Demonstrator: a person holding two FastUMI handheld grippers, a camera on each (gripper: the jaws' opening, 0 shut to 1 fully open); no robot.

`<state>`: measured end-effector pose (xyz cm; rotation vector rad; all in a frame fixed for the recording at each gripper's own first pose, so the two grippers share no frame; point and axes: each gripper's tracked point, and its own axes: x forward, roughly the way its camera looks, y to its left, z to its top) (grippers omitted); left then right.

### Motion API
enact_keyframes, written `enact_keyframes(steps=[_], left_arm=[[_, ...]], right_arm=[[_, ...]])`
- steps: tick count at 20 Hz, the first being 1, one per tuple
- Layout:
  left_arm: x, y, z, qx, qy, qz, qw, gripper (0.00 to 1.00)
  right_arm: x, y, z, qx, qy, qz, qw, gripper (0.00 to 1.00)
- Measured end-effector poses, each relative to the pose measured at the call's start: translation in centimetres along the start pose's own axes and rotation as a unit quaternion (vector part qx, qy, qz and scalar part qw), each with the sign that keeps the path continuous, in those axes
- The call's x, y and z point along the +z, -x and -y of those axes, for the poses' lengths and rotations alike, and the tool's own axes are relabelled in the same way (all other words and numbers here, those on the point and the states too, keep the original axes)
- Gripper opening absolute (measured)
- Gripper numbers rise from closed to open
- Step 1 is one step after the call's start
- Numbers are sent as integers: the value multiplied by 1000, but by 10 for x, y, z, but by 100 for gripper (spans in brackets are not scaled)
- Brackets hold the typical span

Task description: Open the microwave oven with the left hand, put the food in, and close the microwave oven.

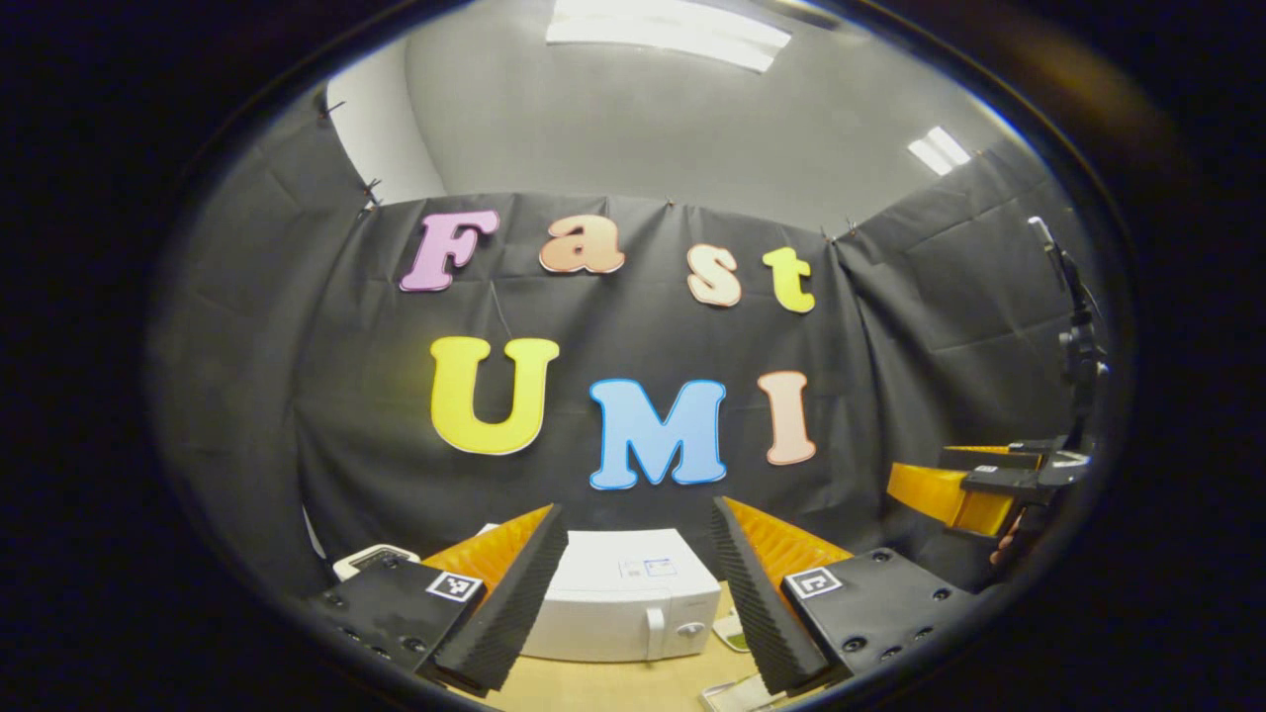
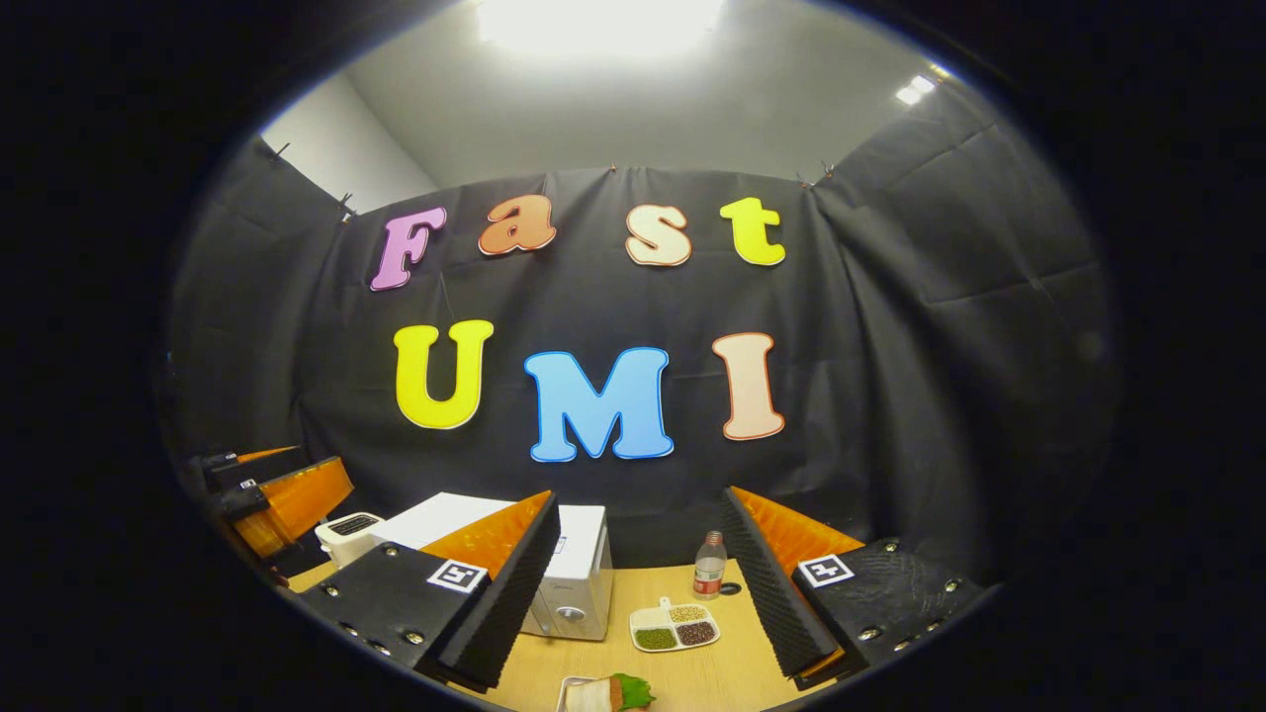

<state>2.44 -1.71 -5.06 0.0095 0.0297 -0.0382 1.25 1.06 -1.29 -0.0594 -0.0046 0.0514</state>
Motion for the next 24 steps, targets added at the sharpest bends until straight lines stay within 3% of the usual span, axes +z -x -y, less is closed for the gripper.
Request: enact_keyframes(steps=[9, 14, 17, 19, 20, 21, 22, 24], left_arm=[[-129, -46, 25, -14, -3, -99, 995, 95], [-205, -82, 30, -9, 6, -164, 986, 95], [-258, -104, 41, -35, 21, -205, 978, 96], [-284, -116, 37, -31, 24, -222, 974, 90], [-295, -121, 33, -26, 23, -231, 972, 96], [-306, -127, 31, -23, 23, -241, 970, 90], [-315, -132, 29, -20, 21, -248, 968, 93], [-332, -142, 28, -16, 9, -257, 966, 89]], right_arm=[[-28, -6, 17, 3, 10, -25, 1000, 98], [-45, -13, 39, -7, 12, -49, 999, 98], [-56, -17, 55, -22, 14, -63, 998, 98], [-67, -19, 64, -30, 10, -79, 996, 98], [-71, -19, 68, -34, 8, -85, 996, 98], [-73, -20, 71, -38, 6, -89, 995, 98], [-74, -20, 74, -42, 6, -91, 995, 98], [-77, -21, 80, -50, 10, -94, 994, 98]])
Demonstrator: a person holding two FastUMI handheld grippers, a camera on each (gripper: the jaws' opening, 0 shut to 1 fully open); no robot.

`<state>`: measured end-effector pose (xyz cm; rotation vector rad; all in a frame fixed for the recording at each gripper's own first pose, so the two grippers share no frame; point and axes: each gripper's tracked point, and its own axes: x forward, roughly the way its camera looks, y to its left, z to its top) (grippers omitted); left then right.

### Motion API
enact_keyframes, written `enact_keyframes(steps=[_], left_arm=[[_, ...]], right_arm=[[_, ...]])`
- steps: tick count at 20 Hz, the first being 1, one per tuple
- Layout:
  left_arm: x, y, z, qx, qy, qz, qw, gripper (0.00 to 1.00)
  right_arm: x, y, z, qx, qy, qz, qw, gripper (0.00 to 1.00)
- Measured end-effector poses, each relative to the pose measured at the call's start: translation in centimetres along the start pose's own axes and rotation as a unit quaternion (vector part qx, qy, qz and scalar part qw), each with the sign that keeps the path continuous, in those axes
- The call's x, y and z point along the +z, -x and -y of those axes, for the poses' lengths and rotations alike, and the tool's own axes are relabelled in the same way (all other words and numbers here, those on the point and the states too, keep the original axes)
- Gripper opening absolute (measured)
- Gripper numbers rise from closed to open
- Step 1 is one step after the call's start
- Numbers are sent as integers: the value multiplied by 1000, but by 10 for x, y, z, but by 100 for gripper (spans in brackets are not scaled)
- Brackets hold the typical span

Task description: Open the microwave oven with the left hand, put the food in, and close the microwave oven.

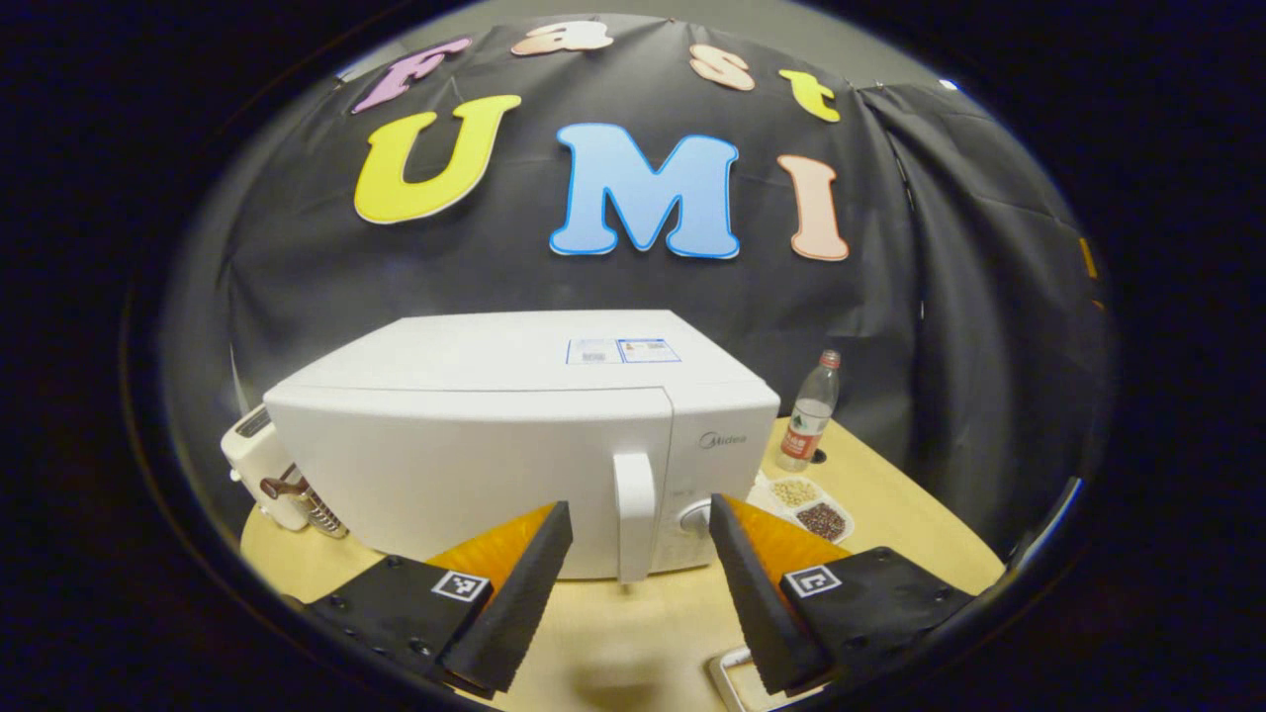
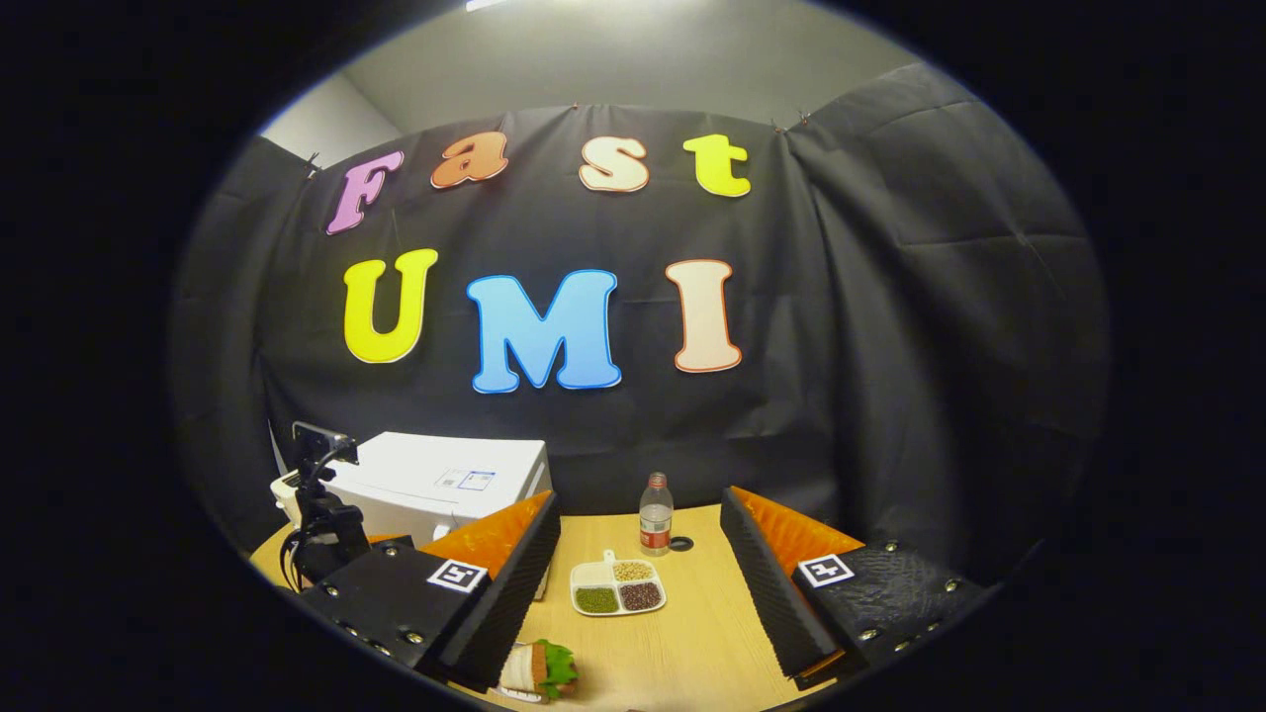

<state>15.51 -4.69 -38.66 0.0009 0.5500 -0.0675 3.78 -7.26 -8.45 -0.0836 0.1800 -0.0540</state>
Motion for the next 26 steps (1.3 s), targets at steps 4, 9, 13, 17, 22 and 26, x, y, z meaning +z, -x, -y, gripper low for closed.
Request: enact_keyframes(steps=[4, 9, 13, 17, 22, 26], left_arm=[[-16, -27, -1, 7, 1, -19, 1000, 82], [-25, -35, 3, 14, -14, -33, 999, 35], [-24, -29, 2, 9, -2, -35, 999, 20], [-25, -28, 2, 4, -1, -45, 999, 7], [-26, -26, 3, -1, 5, -53, 999, 7], [-26, -26, 4, -7, 6, -58, 998, 6]], right_arm=[[-4, -2, 7, -7, 0, -10, 1000, 98], [-4, -1, 12, -10, 4, -11, 1000, 98], [-8, 1, 8, -4, 0, -15, 1000, 98], [-8, 1, 3, 2, 1, -15, 1000, 98], [-8, 1, -1, 5, 1, -14, 1000, 98], [-4, 2, -6, 4, 7, -12, 1000, 98]])
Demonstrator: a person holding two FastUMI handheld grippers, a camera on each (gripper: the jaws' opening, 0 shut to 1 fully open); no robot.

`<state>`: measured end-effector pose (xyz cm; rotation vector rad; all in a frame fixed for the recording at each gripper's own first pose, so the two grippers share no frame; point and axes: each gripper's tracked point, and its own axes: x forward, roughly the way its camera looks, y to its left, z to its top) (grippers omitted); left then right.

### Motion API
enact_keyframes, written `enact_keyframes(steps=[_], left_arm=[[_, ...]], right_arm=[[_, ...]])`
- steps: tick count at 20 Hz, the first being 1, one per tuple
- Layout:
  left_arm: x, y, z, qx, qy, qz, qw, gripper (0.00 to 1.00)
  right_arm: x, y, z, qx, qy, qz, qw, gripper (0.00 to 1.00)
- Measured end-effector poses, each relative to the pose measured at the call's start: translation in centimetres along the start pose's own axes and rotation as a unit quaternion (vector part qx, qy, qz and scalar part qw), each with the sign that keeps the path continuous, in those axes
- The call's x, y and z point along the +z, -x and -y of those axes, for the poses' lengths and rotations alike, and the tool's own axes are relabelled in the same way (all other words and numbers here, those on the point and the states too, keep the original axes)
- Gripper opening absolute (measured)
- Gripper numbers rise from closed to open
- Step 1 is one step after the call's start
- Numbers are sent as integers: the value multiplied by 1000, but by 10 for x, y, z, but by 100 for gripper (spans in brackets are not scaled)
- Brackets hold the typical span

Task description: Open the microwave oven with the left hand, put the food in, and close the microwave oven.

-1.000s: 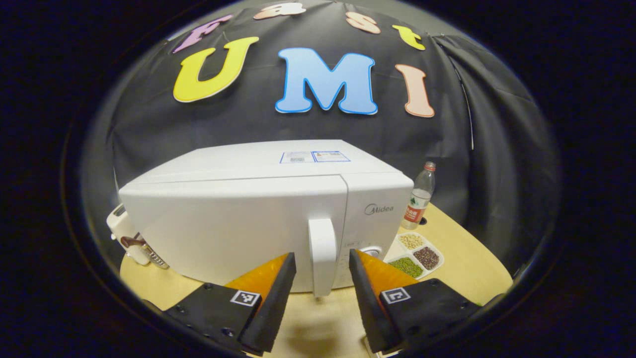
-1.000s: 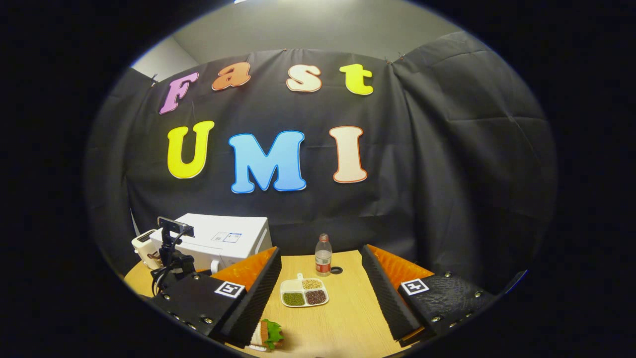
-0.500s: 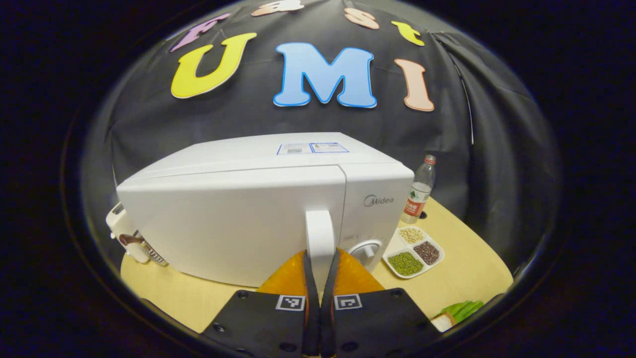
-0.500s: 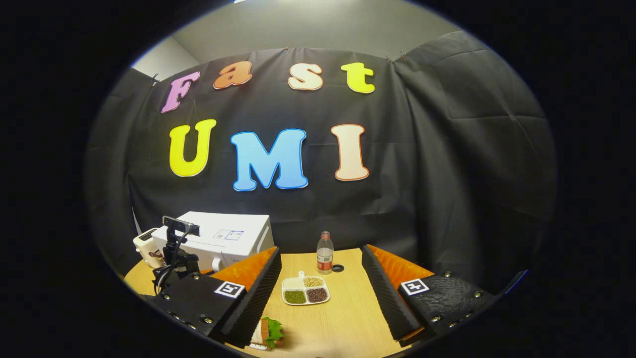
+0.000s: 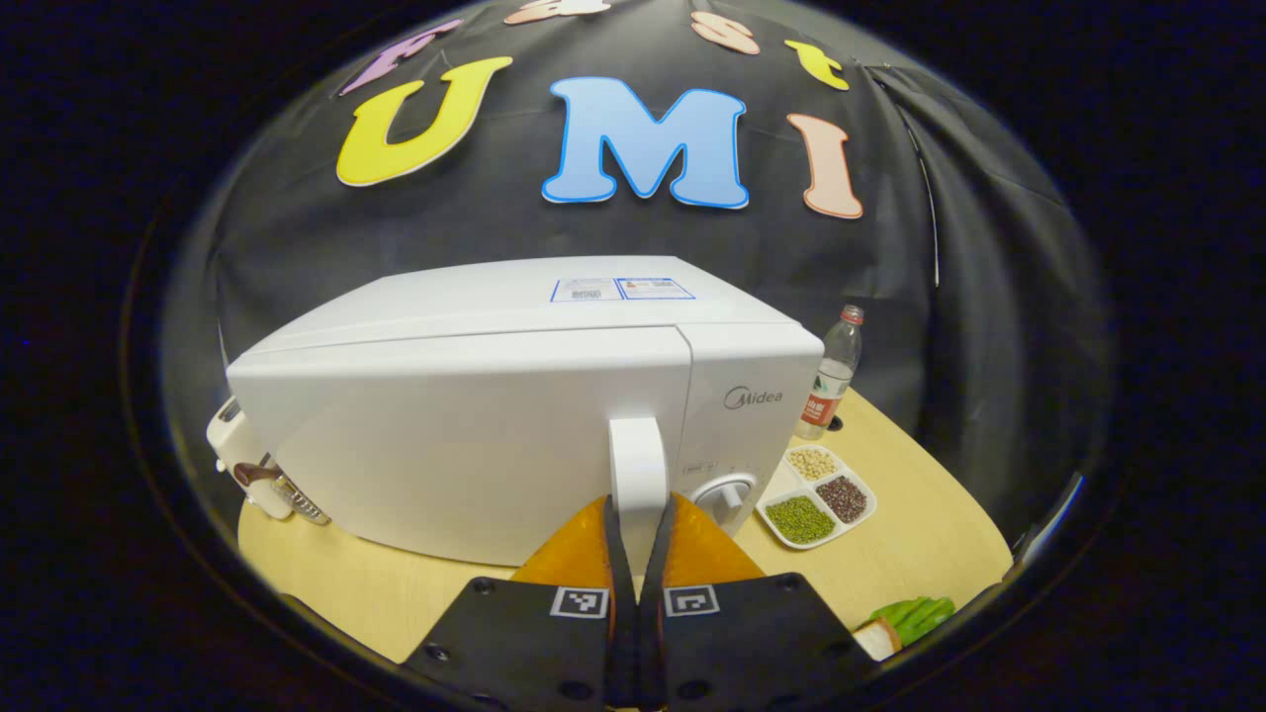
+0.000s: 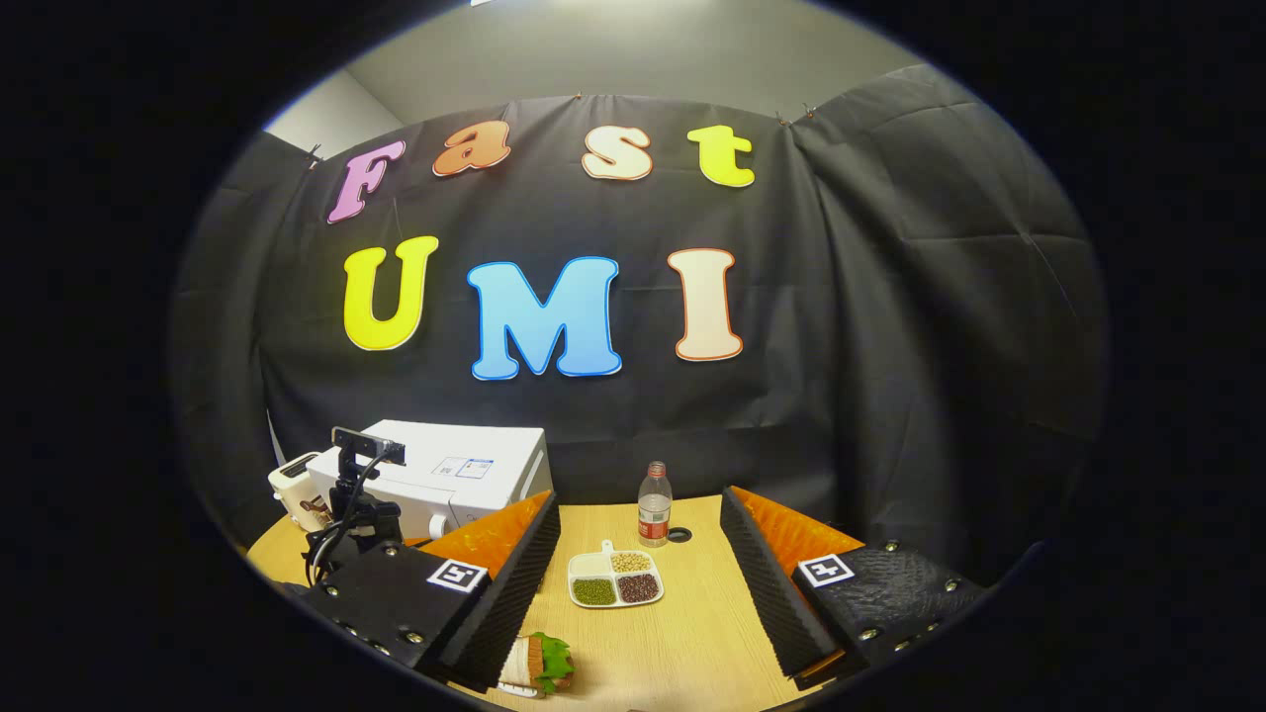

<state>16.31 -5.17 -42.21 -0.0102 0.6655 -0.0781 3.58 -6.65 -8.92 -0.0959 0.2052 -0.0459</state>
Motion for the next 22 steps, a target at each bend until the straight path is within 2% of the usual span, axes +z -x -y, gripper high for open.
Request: enact_keyframes(steps=[5, 7, 15, 18, 22], left_arm=[[-11, 16, 1, -5, 5, -13, 1000, 8], [-19, 37, -1, -15, -20, 0, 1000, 6], [-60, 117, -21, -47, -31, -16, 998, 8], [-77, 148, -36, -62, -40, -26, 997, 5], [-97, 188, -64, -67, -43, -32, 996, 5]], right_arm=[[1, 5, -5, -5, 2, -1, 1000, 98], [1, 7, -7, -8, -3, 0, 1000, 98], [7, 24, -53, 22, -11, 12, 1000, 98], [4, 35, -73, 29, -9, 14, 999, 98], [1, 46, -103, 42, -7, 14, 999, 99]])
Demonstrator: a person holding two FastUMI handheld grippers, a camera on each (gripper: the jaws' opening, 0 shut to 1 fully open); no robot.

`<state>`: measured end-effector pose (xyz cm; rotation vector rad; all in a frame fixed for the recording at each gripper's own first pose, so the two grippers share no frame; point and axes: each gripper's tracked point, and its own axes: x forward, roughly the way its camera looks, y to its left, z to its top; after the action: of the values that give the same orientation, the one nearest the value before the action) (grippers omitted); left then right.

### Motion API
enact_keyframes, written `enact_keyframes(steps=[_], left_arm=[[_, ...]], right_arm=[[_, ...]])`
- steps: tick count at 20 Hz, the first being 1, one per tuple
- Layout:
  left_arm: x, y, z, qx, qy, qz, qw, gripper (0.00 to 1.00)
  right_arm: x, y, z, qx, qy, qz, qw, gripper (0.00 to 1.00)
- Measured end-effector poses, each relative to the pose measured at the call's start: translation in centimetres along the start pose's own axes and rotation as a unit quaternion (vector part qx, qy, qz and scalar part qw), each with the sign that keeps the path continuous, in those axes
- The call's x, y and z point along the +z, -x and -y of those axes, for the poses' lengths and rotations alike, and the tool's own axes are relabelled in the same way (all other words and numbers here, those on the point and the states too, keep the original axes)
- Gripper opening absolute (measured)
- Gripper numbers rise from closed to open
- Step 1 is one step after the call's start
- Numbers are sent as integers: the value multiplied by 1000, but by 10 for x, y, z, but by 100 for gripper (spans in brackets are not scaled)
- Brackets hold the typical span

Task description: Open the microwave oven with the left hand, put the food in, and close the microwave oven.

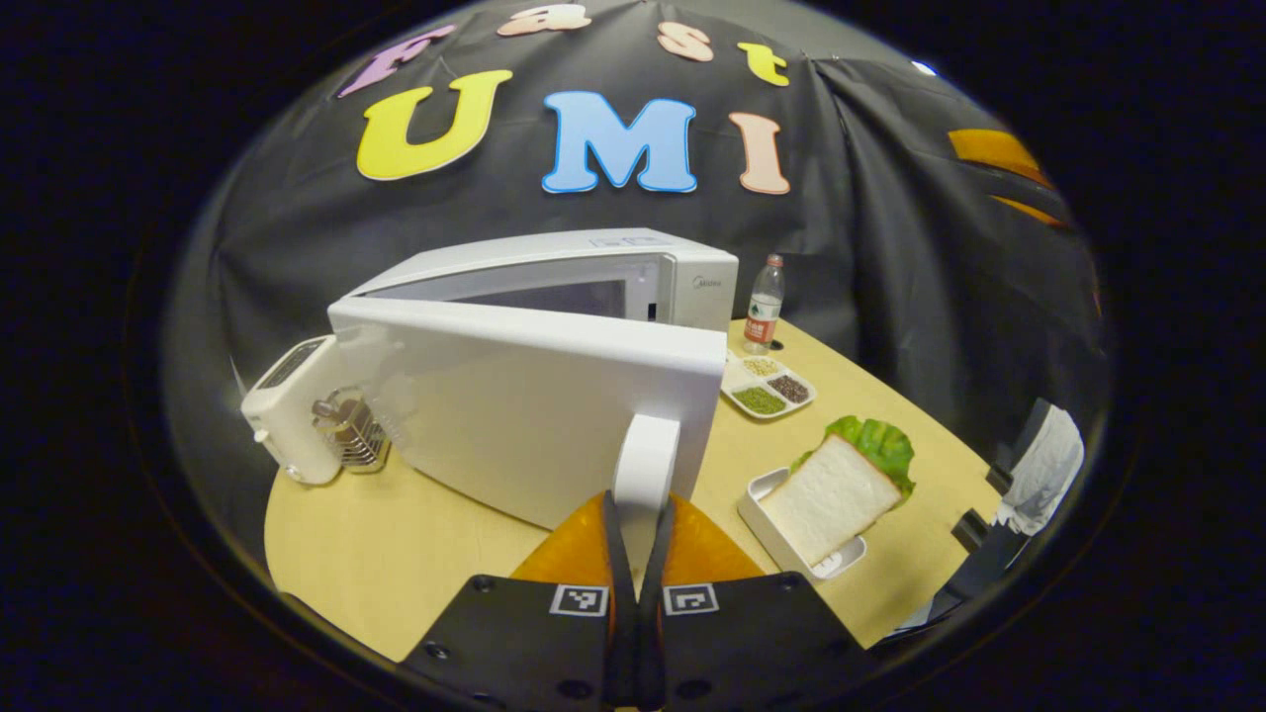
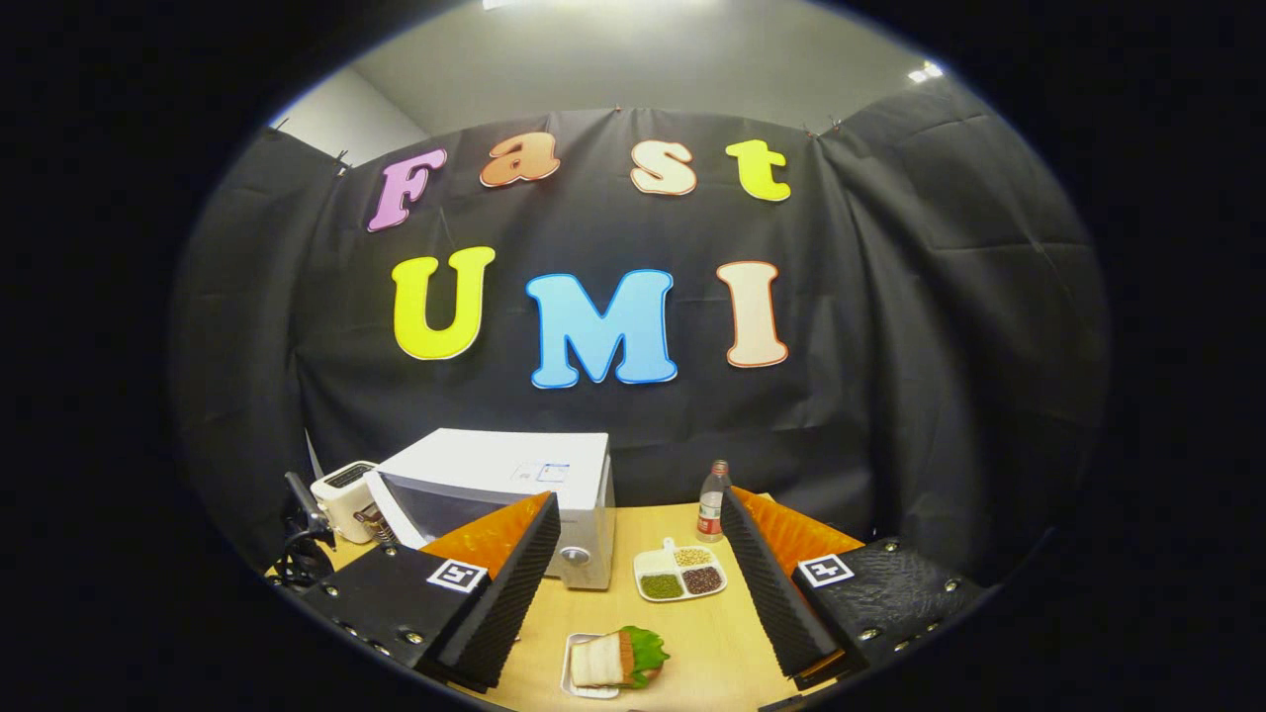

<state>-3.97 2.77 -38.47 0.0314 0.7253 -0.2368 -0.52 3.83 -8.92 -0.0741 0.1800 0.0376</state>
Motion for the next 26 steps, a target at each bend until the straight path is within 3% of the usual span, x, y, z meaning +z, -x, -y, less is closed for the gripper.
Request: enact_keyframes(steps=[6, 10, 14, 26], left_arm=[[-37, 58, -38, 2, 9, -10, 1000, 6], [-57, 91, -70, -6, 43, -17, 999, 6], [-75, 122, -114, 14, 38, -20, 999, 6], [-98, 167, -220, 30, 32, -19, 999, 6]], right_arm=[[3, 5, -38, 13, 6, 9, 1000, 98], [1, 7, -60, 19, 12, 7, 1000, 98], [1, 8, -81, 26, 19, 7, 999, 98], [-12, 4, -122, 40, 36, -7, 999, 99]])
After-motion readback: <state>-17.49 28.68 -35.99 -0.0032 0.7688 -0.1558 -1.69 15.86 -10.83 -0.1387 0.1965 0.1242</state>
